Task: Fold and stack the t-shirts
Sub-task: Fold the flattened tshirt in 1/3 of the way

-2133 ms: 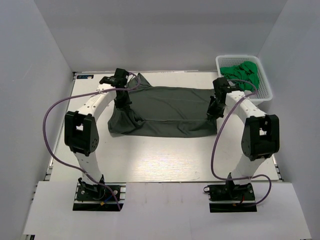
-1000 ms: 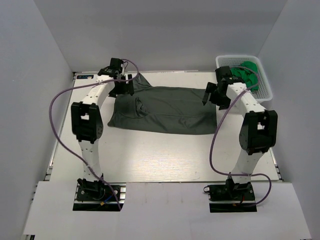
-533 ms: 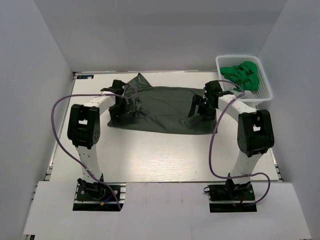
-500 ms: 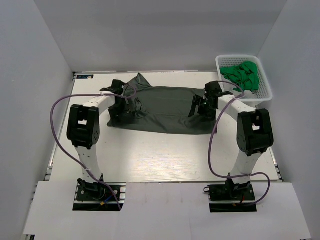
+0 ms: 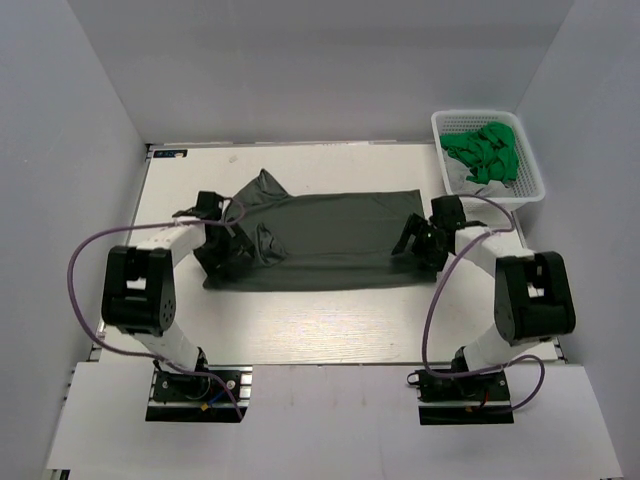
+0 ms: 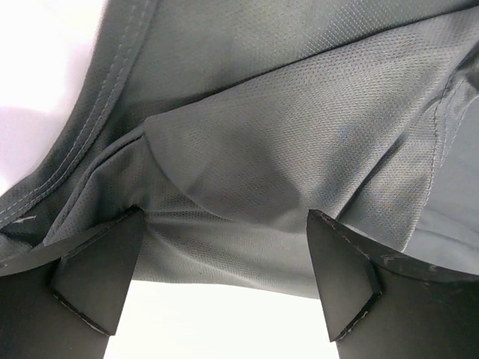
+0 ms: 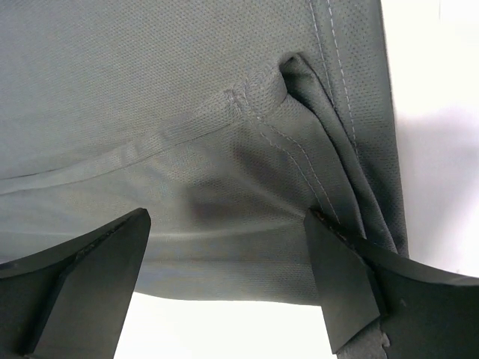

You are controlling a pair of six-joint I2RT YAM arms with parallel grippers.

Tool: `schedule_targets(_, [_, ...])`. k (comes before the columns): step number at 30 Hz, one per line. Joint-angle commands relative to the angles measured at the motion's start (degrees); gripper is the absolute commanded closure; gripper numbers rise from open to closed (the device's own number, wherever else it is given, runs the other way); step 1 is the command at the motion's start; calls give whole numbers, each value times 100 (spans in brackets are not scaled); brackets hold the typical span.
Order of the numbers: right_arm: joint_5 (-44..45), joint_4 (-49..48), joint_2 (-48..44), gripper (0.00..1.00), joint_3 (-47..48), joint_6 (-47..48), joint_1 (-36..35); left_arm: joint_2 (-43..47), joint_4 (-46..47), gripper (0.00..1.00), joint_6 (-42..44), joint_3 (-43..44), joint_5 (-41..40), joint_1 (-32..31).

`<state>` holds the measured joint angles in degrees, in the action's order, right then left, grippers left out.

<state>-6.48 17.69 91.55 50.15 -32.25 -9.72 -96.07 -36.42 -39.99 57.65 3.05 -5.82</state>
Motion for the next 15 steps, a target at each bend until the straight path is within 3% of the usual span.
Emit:
schedule_targets(1, [-55,856,-180,10,-655,254,-117,605,-558,0,-141,-613,300,-68])
schedule_targets(5, [471,1245,-1171,10,-595,815,-320,1616,-611,0,-141,-1141,372,2])
schedule_targets(8, [813,1526,-1473,10,116,1387,-688,2039,-550,0,-255,-853,372,2])
schedule_targets(11, [423,1764,-1245,10,1013,1783,-1398,2110,-401,0,-352,-527,424,2])
schedule_targets(15, [244,1493,-291,10,1908,1967,-2437,1839,-50,0,-457,-272,784,2])
